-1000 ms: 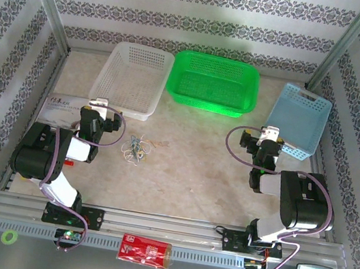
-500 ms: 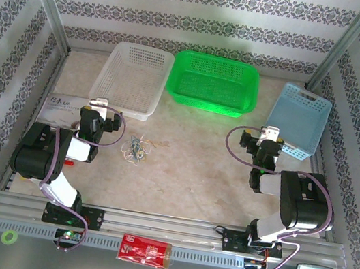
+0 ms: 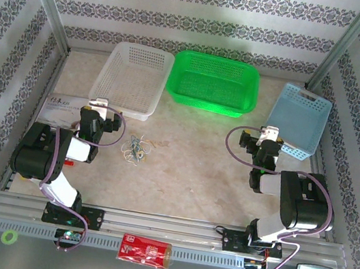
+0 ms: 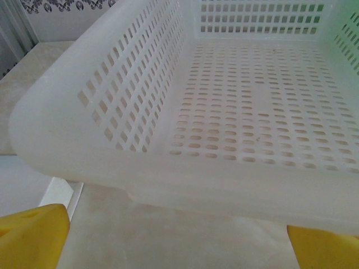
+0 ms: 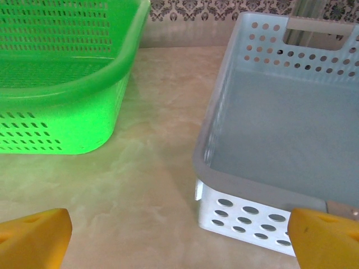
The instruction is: Untangle the cables
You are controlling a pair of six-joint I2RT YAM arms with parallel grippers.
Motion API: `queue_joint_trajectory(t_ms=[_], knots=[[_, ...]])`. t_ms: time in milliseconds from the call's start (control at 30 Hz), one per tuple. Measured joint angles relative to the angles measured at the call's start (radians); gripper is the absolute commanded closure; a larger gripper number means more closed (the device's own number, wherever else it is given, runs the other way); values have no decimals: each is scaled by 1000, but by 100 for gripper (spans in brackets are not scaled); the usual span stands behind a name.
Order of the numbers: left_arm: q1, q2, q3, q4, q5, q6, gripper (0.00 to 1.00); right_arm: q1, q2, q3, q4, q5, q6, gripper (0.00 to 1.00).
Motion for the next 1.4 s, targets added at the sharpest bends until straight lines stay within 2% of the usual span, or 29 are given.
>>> queue_joint_trajectory(t_ms=[300,367,467,633,767,867,967,1067,1267,1400], knots=[[0,-177,-27,-76,-76,-25,0,0,-321,6,-192,-16,29,2],[0,-237,-26,-122,-90,-34,0,-5,-385,23,-260,-20,71,2],[0,-357,-8,-229,-101,-48,0,-16,-488,36,-338,-20,230,2],[0,-553,58,-437,-106,-109,0,-85,-620,55,-426,-167,481,2],[0,-704,118,-644,-90,-200,0,-82,-638,101,-460,-359,610,7],[0,-795,182,-807,-37,-279,0,-60,-643,116,-472,-469,686,9],[0,-858,227,-928,50,-349,0,5,-649,119,-516,-538,716,10],[0,-880,259,-1030,150,-413,0,128,-667,134,-620,-544,700,11],[-10,-880,270,-1180,276,-513,0,381,-650,185,-806,-469,624,19],[-34,-902,270,-1248,301,-546,0,499,-540,218,-884,-394,590,21]])
